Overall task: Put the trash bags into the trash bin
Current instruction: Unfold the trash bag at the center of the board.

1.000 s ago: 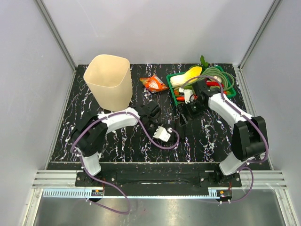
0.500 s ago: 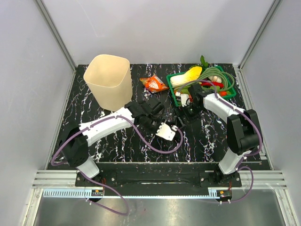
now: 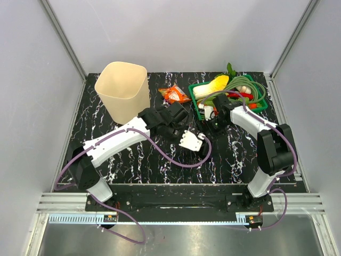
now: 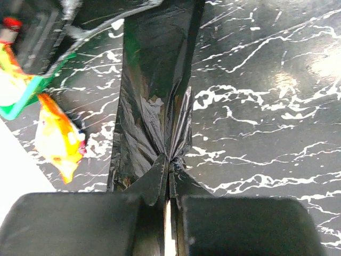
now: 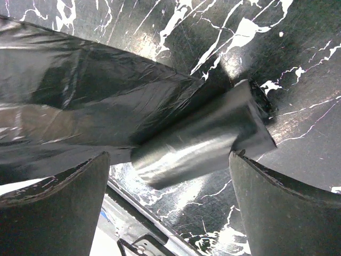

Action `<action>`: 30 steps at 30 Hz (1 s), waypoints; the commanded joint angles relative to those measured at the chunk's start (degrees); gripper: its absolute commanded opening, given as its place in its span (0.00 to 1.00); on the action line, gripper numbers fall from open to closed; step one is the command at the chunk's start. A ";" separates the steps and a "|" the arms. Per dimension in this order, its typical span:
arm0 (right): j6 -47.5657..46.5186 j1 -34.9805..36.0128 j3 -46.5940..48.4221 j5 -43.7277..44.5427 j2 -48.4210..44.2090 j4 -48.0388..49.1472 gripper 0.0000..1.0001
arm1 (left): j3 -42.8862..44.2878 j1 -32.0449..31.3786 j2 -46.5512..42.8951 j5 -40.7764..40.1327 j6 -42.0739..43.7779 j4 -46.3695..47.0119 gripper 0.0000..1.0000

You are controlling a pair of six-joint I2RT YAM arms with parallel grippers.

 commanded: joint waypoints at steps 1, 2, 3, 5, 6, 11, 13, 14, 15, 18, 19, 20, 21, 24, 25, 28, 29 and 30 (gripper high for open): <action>-0.91 0.66 -0.63 -0.31 -1.29 0.36 0.97 | 6.01 -0.67 -2.77 -4.75 -0.47 -2.96 0.00; -0.91 0.58 -0.90 0.22 -1.20 0.45 0.97 | 6.45 -0.67 -3.04 -5.46 -0.38 -3.23 0.00; -0.82 0.58 -1.25 0.66 -1.20 0.62 0.97 | 6.98 -0.67 -3.13 -6.33 0.14 -3.66 0.00; -0.65 0.58 -1.60 2.41 -1.12 0.88 0.97 | 7.43 -0.67 -3.74 -7.39 1.02 -4.46 0.00; -0.56 0.58 -1.78 3.64 -1.12 1.06 0.97 | 7.51 -0.67 -4.00 -9.22 1.37 -4.89 0.00; -0.82 0.58 -2.22 8.04 -1.82 0.71 0.94 | 6.29 -0.32 -5.41 -14.25 2.69 -6.13 0.00; -1.34 0.58 -2.57 10.93 -2.43 0.19 0.93 | 4.97 0.03 -6.11 -15.56 3.04 -6.39 0.00; -1.87 0.58 -2.66 12.07 -2.70 -0.16 0.92 | 4.27 0.38 -6.55 -16.01 3.39 -6.57 0.00; -2.31 0.58 -2.83 13.39 -3.48 -0.60 0.91 | 3.83 0.82 -6.82 -16.53 3.57 -6.83 0.00; -3.11 0.49 -3.71 17.87 -6.12 -1.13 0.87 | 2.25 2.58 -8.31 -17.06 4.01 -7.36 0.00; -3.37 0.40 -3.80 19.11 -7.00 -1.66 0.86 | 1.46 3.02 -8.92 -17.07 4.19 -7.19 0.00; -3.46 0.40 -3.97 20.86 -8.05 -2.01 0.84 | 0.23 3.29 -9.45 -16.89 4.19 -6.92 0.00; -3.46 0.23 -4.15 22.09 -9.10 -2.45 0.84 | -0.82 3.29 -9.98 -16.89 4.28 -6.40 0.00; -4.42 -0.48 -5.20 25.17 -12.88 -3.59 0.81 | -4.52 3.38 -11.12 -15.75 4.36 -4.46 0.00; -4.60 -0.74 -5.64 26.31 -13.94 -4.29 0.79 | -5.48 3.38 -11.13 -15.57 4.19 -3.94 0.00; -5.56 -2.41 -7.14 28.08 -15.96 -5.79 0.74 | -6.90 3.38 -10.16 -16.19 3.75 -3.41 0.00; -5.65 -3.20 -7.23 29.30 -16.40 -5.79 0.73 | -7.16 3.38 -9.64 -16.10 3.49 -3.49 0.00; -5.83 -4.33 -7.32 29.57 -16.67 -5.88 0.72 | -7.16 3.38 -9.28 -15.84 3.31 -3.49 0.00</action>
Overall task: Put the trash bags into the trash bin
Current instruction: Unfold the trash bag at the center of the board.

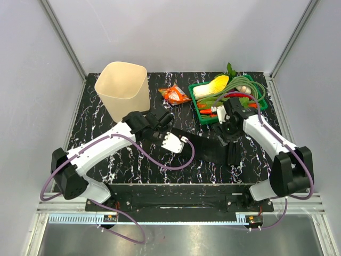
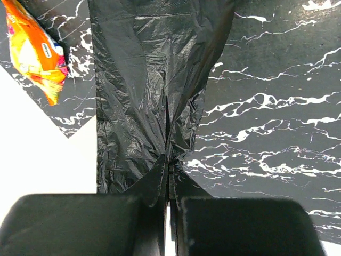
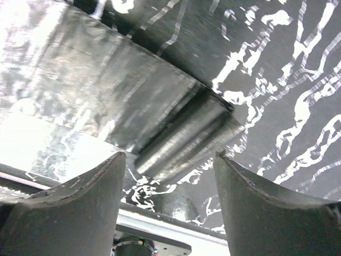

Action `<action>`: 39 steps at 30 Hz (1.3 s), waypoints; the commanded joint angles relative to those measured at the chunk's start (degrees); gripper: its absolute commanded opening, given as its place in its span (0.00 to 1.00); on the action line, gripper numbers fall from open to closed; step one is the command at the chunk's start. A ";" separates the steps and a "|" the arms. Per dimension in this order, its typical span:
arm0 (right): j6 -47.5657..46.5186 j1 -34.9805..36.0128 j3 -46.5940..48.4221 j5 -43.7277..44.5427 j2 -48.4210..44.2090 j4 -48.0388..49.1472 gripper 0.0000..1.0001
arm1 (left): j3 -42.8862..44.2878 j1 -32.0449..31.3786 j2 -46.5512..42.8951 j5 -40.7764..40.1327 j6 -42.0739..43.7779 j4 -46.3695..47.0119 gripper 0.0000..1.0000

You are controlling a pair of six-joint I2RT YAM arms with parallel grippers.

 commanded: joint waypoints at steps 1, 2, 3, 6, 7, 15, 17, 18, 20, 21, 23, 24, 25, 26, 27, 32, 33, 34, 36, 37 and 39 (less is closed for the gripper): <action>-2.33 -3.67 -1.28 4.86 -2.55 -2.51 0.71 | -0.65 -0.08 0.42 -0.45 -0.56 2.28 0.00; -3.03 -3.93 -1.55 4.59 -2.47 -2.87 0.70 | -0.82 -0.16 0.60 0.08 -0.82 2.37 0.00; -3.39 -3.94 -2.07 4.76 -2.12 -2.78 0.69 | -0.83 -0.17 0.60 0.34 -1.00 2.71 0.00; -4.71 -3.94 -4.18 3.72 -0.98 -2.69 0.68 | -1.35 -0.08 0.52 0.52 -1.18 3.07 0.00; -4.88 -4.02 -4.88 3.45 -0.54 -2.17 0.67 | -1.53 0.01 0.51 0.35 -1.18 3.33 0.00; -5.94 -3.94 -6.47 -1.21 2.71 1.08 0.64 | -2.41 0.27 0.07 -0.80 -1.44 3.77 0.00; -5.77 -3.94 -6.56 -2.26 4.21 1.61 0.63 | -2.58 0.36 -0.10 -1.06 -1.61 3.68 0.00; -5.59 -3.94 -6.47 -3.05 5.08 1.96 0.62 | -2.67 0.45 -0.27 -1.23 -1.62 3.77 0.00; -5.07 -4.02 -6.38 -4.46 5.79 2.49 0.61 | -2.67 0.54 -0.36 -1.59 -1.62 3.69 0.00; -4.80 -4.02 -6.38 -4.81 6.40 2.67 0.61 | -2.67 0.62 -0.45 -1.76 -1.62 3.77 0.00; -4.62 -4.02 -6.47 -4.64 7.20 3.28 0.60 | -2.85 0.71 -0.72 -1.76 -1.79 3.68 0.00; -4.54 -4.02 -6.64 -4.38 7.55 3.54 0.59 | -2.85 0.80 -0.89 -1.85 -1.79 3.68 0.00; -4.53 -4.02 -6.91 -4.11 7.99 3.90 0.59 | -3.20 0.98 -0.89 -1.94 -1.79 3.77 0.00; -4.45 -4.02 -7.08 -3.94 8.25 4.07 0.59 | -3.37 0.98 -1.07 -2.29 -1.70 3.77 0.00; -4.36 -3.94 -7.26 -3.76 8.52 4.25 0.59 | -3.55 1.15 -1.24 -2.55 -1.53 3.69 0.00; -3.74 -3.94 -7.35 -0.69 9.92 5.39 0.54 | -4.25 3.43 -2.73 -2.73 -0.39 3.69 0.00; -3.74 -3.94 -7.26 0.19 10.10 5.57 0.52 | -4.34 4.13 -3.17 -2.73 -0.30 3.68 0.00; -3.74 -3.94 -7.09 0.98 10.36 5.66 0.48 | -4.52 4.92 -3.53 -2.56 -0.04 3.77 0.00; -3.66 -4.02 -6.47 1.25 10.37 5.57 0.41 | -5.13 5.72 -4.49 -2.29 0.32 3.69 0.00; -3.57 -4.02 -6.04 1.08 10.19 5.31 0.38 | -5.74 6.16 -5.02 -2.29 0.58 3.68 0.00; -3.39 -4.02 -4.63 -0.06 9.58 4.34 0.28 | -6.89 6.69 -5.99 -2.55 0.93 3.77 0.00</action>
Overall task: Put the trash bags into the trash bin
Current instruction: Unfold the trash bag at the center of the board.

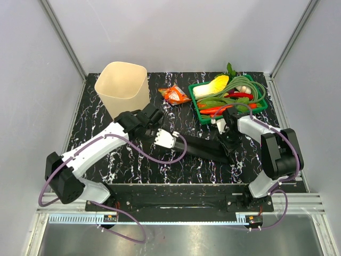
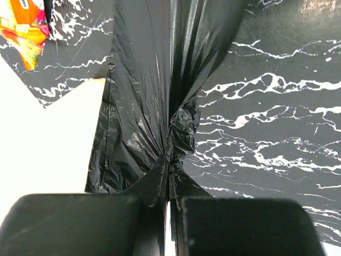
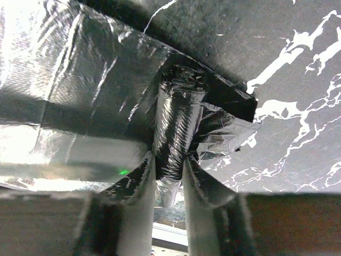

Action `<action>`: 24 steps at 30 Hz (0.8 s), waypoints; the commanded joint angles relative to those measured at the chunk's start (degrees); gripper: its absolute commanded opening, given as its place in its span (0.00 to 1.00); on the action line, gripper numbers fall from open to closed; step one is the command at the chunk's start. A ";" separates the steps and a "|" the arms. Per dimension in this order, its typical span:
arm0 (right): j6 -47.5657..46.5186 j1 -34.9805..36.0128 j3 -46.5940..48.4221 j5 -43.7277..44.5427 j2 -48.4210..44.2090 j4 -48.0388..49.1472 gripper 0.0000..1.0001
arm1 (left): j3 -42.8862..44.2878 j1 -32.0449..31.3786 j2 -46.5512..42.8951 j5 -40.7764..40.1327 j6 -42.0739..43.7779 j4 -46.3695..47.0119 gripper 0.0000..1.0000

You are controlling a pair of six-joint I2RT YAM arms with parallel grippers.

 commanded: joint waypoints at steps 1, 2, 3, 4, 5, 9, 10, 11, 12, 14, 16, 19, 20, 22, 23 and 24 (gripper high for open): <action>0.67 0.13 3.44 0.31 -0.87 -0.66 0.24 | -2.14 1.36 -4.30 -1.61 1.37 0.63 0.00; 0.59 0.22 4.31 -0.40 -1.31 -1.19 0.20 | -2.85 1.79 -4.92 -1.96 1.55 0.62 0.00; 0.59 0.22 4.93 -1.10 -1.75 -1.81 0.18 | -3.64 2.32 -5.53 -2.32 1.81 0.45 0.00; 0.67 0.22 6.24 -2.59 -2.19 -2.77 0.15 | -4.86 3.11 -6.58 -2.58 2.68 0.19 0.00; 0.85 0.13 6.87 -3.21 -2.45 -3.13 0.15 | -5.57 3.72 -7.64 -2.67 3.04 -0.16 0.00; 1.90 -0.22 8.54 -5.24 -3.07 -4.19 0.16 | -7.51 5.75 -10.63 -2.23 4.10 -1.39 0.00; 2.08 -0.31 8.63 -4.98 -3.16 -4.10 0.17 | -7.95 5.93 -11.42 -2.23 4.27 -1.92 0.00; 2.17 -0.40 8.63 -4.54 -3.33 -4.01 0.19 | -8.30 6.10 -12.04 -1.97 4.27 -2.36 0.00; 2.34 -0.49 8.54 -4.19 -3.51 -3.84 0.22 | -8.91 6.28 -12.65 -2.05 4.53 -2.80 0.00; 2.43 -1.10 7.84 -3.57 -3.60 -3.05 0.26 | -10.06 6.72 -14.06 -2.40 4.89 -3.68 0.00; 2.78 -1.28 7.31 -2.87 -3.25 -2.52 0.32 | -11.11 7.16 -14.77 -2.41 4.98 -4.29 0.00; 3.13 -1.54 6.35 -2.43 -2.89 -1.55 0.40 | -12.34 7.51 -15.73 -1.97 4.71 -5.44 0.00; 3.22 -1.63 6.17 -2.34 -2.89 -1.20 0.42 | -12.78 7.60 -16.00 -1.79 4.80 -5.88 0.00; 3.40 -1.72 5.99 -2.42 -2.89 -1.02 0.47 | -13.22 7.69 -16.52 -1.27 4.71 -6.41 0.00; 3.57 -1.72 5.99 -2.60 -2.98 -1.20 0.50 | -13.66 7.60 -16.61 -1.18 4.71 -6.49 0.00; 3.57 -1.72 5.99 -2.69 -3.16 -1.11 0.53 | -13.75 7.69 -16.88 -1.18 4.63 -6.49 0.00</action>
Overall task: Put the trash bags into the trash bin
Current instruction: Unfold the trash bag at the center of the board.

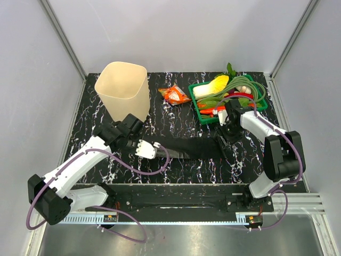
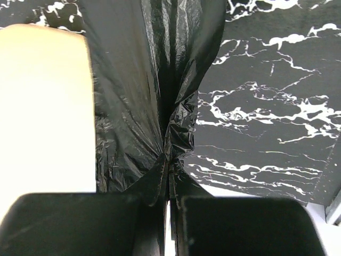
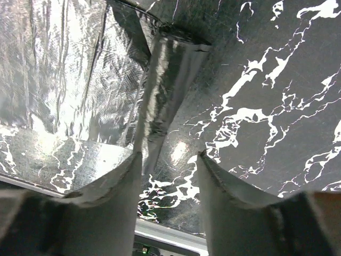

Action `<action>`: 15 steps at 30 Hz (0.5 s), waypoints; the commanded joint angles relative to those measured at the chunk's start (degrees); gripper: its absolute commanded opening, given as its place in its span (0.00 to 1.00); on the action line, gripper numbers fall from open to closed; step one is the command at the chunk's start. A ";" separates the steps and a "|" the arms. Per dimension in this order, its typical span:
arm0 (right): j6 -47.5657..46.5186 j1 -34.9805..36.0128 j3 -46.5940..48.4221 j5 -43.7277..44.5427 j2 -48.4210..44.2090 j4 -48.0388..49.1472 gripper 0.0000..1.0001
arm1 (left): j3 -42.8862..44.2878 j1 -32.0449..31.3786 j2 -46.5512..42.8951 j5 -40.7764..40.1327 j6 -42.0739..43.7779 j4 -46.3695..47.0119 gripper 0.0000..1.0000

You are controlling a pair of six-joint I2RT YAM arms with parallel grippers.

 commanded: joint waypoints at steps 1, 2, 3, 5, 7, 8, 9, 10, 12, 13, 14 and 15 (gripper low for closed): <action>0.99 -0.36 -0.10 0.48 -1.74 0.92 0.54 | -0.92 0.32 -2.17 -0.15 0.36 -1.40 0.00; 1.08 -0.36 0.07 0.31 -1.83 0.84 0.54 | -1.01 0.32 -2.26 -0.32 0.36 -1.40 0.00; 1.08 -0.36 0.33 -0.30 -1.91 0.49 0.54 | -1.01 0.41 -2.52 -0.59 0.28 -1.58 0.00; 1.08 -0.36 1.21 -2.23 -1.92 -0.39 0.57 | -0.93 0.58 -2.70 -0.68 0.36 -1.75 0.00; 1.78 -0.27 1.91 -4.51 -1.83 -0.57 0.60 | -0.75 0.67 -2.87 -0.76 0.54 -1.67 0.00; 2.31 -0.27 2.09 -5.57 -1.74 -0.57 0.61 | -0.58 0.67 -2.79 -0.76 0.45 -1.67 0.00; 2.58 -0.27 2.35 -6.37 -1.30 -0.57 0.63 | -0.40 0.76 -2.70 -0.68 0.45 -1.67 0.00; 2.75 -0.19 2.53 -6.90 -0.95 -0.48 0.64 | -0.22 0.76 -2.70 -0.68 0.45 -1.75 0.00; 2.84 0.08 2.27 -7.51 -0.33 0.22 0.66 | -0.22 0.67 -2.61 -0.68 0.45 -1.76 0.00; 2.84 0.25 1.92 -7.78 -0.07 0.74 0.66 | -0.13 0.76 -2.52 -0.68 0.45 -1.67 0.00; 3.10 0.60 1.48 -7.78 0.02 1.09 0.66 | -0.13 0.76 -2.52 -0.76 0.45 -1.58 0.00; 3.28 1.04 0.87 -7.69 0.19 1.97 0.66 | -0.13 0.76 -2.43 -1.03 0.45 -1.58 0.00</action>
